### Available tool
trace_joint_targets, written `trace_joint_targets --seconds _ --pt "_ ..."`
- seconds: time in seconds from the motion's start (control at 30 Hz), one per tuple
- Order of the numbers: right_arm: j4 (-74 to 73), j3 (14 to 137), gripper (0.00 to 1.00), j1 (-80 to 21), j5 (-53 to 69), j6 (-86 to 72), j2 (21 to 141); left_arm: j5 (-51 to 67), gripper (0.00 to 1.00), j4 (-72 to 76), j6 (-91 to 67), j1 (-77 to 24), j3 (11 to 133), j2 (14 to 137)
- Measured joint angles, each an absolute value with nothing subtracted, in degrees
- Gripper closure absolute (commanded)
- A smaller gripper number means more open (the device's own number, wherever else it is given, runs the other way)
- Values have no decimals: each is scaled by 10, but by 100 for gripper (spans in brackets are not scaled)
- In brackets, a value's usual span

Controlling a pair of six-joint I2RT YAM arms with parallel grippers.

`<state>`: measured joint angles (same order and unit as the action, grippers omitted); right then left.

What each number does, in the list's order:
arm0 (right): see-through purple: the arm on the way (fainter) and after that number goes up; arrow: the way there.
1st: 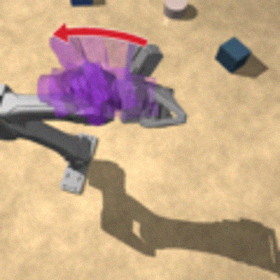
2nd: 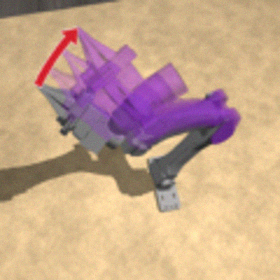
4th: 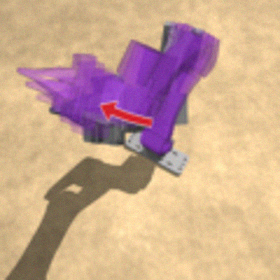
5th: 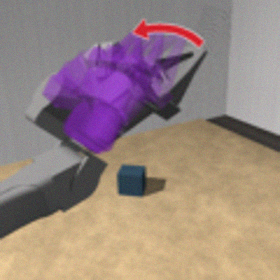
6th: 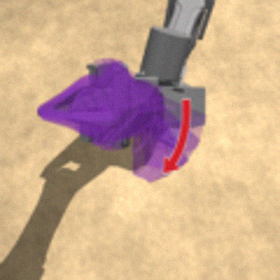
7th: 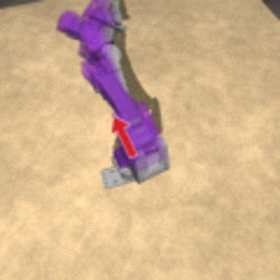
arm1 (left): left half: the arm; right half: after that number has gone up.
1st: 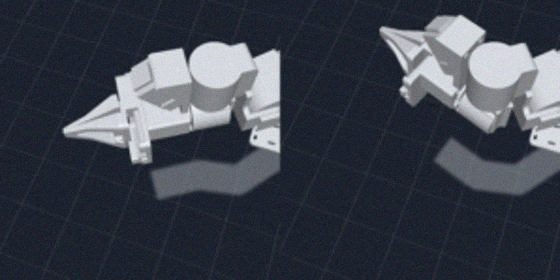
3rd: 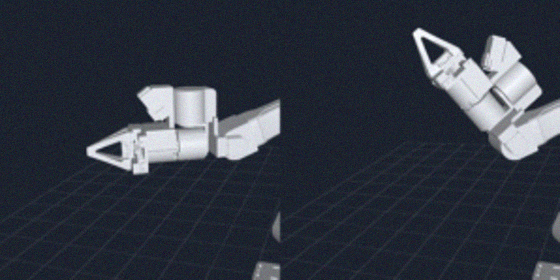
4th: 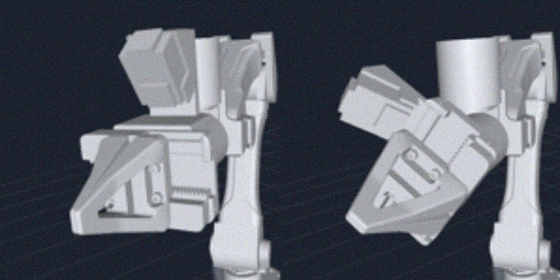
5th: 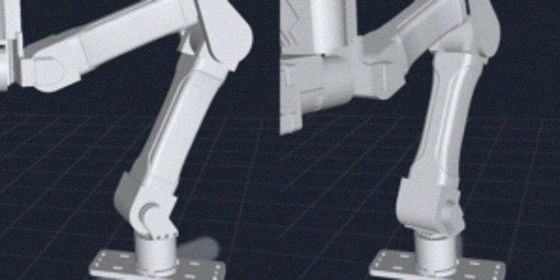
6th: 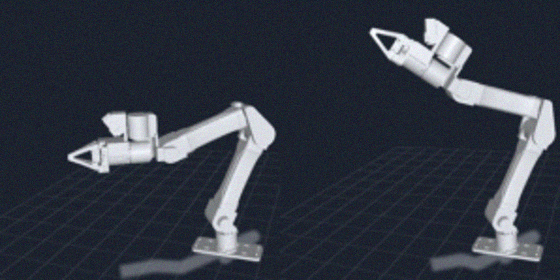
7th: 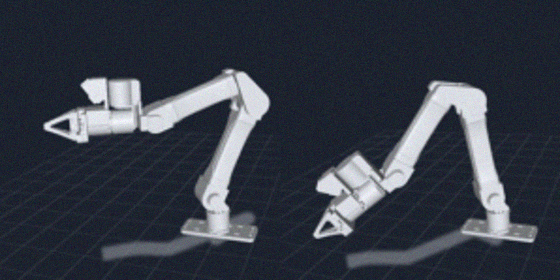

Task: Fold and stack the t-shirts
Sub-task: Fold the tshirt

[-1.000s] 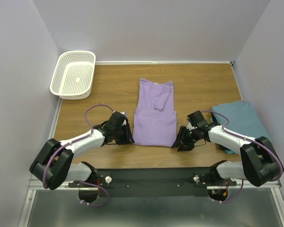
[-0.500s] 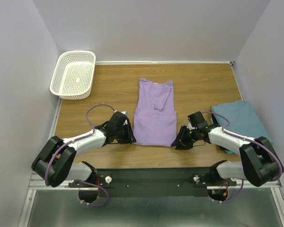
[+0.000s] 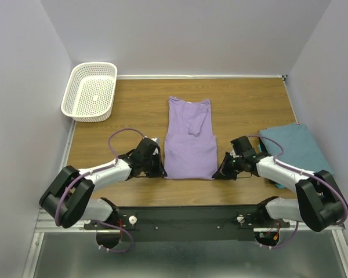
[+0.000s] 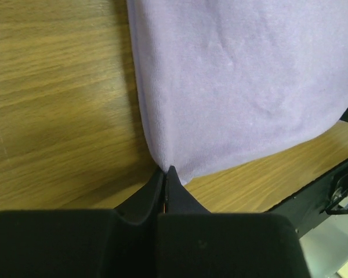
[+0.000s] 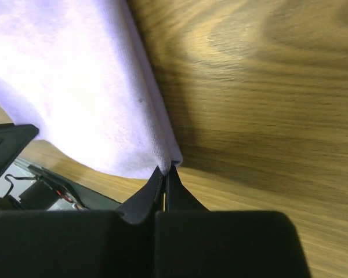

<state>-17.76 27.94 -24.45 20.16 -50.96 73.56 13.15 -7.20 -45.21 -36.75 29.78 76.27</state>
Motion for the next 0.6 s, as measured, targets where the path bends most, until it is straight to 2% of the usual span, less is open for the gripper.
trace_joint_targets --seconds 0.37,0.6 --pt "-256 283 99 -268 199 -474 616 133 100 -139 -463 -408 298 630" --pt "-342 348 100 -295 178 -466 553 124 100 -209 -467 -418 320 563"
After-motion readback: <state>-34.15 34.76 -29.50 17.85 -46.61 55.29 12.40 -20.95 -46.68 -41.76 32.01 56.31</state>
